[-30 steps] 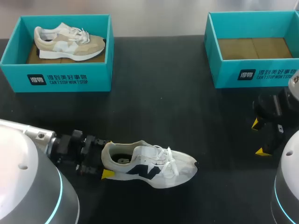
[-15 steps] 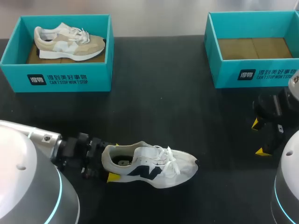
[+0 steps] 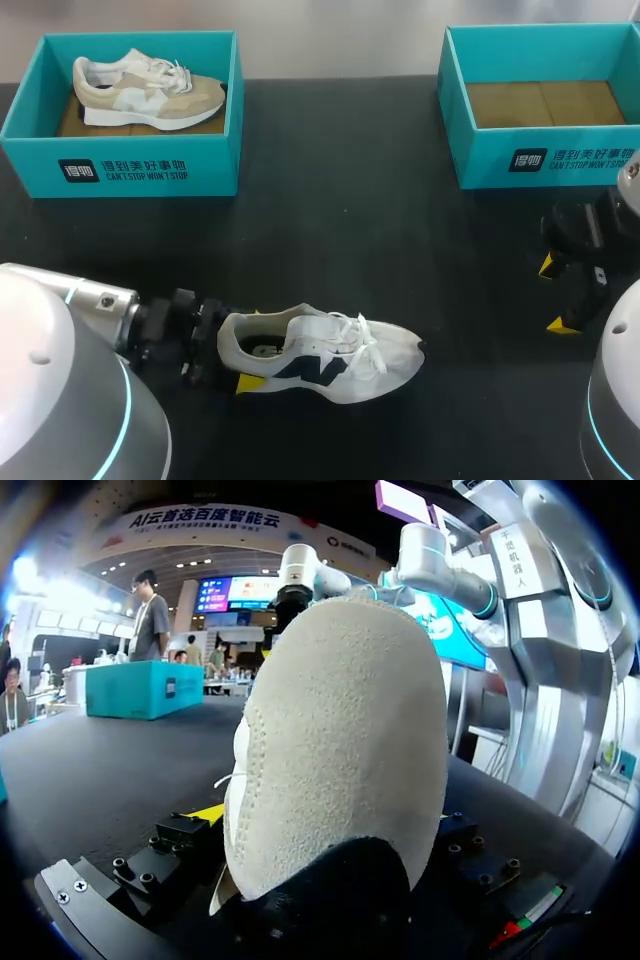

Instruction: Take the shoe out of the shoebox, open the shoe tongue, remove and reinsert the insole, then place the shoe into the shoebox

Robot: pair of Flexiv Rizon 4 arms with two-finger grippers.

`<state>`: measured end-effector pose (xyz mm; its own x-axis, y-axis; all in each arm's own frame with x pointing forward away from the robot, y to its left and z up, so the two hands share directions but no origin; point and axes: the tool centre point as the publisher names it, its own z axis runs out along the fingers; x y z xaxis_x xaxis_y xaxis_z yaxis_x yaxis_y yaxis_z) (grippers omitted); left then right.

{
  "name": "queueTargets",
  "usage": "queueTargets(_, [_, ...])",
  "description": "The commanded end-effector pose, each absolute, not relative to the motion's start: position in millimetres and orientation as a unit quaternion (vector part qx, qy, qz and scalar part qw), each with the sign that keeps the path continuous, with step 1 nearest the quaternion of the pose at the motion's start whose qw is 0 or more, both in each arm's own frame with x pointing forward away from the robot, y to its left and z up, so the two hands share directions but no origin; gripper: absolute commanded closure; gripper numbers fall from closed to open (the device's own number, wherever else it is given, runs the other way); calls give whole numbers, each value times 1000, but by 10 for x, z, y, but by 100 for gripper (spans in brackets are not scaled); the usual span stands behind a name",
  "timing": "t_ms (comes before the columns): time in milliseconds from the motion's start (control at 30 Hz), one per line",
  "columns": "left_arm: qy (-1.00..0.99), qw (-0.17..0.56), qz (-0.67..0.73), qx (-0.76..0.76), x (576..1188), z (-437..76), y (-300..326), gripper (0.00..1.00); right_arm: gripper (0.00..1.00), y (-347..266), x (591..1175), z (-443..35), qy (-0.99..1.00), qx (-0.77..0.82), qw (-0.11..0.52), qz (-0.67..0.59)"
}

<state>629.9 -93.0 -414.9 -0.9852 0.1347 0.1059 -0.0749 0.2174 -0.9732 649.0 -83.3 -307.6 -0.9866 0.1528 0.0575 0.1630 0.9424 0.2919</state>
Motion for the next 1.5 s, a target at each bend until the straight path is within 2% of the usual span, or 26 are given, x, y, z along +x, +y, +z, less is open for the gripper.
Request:
queueTargets(33, [-773,83,628,-19,6300,-4203,-964,0,0,-832,6480,-3083,-985,-80,16,-149])
queueTargets(100, [-772,81,630,-19,6309,-4193,-964,0,0,-832,6480,-3083,-985,-80,16,-149])
queueTargets(133, [-772,79,630,-19,6317,-4184,-960,26,0,-832,6480,-3083,-985,-80,16,-149])
queueTargets(167, [-772,79,630,-19,6320,-4180,-957,56,0,-832,6480,-3083,-985,-80,16,-149])
queueTargets(200, [-772,77,630,-20,6325,-4173,-952,100,0,-832,6480,-3083,-985,-80,16,-149])
queueTargets(1500, [-773,66,631,-8,6459,-4189,-887,100,0,-832,6480,-3083,-985,-80,16,-149])
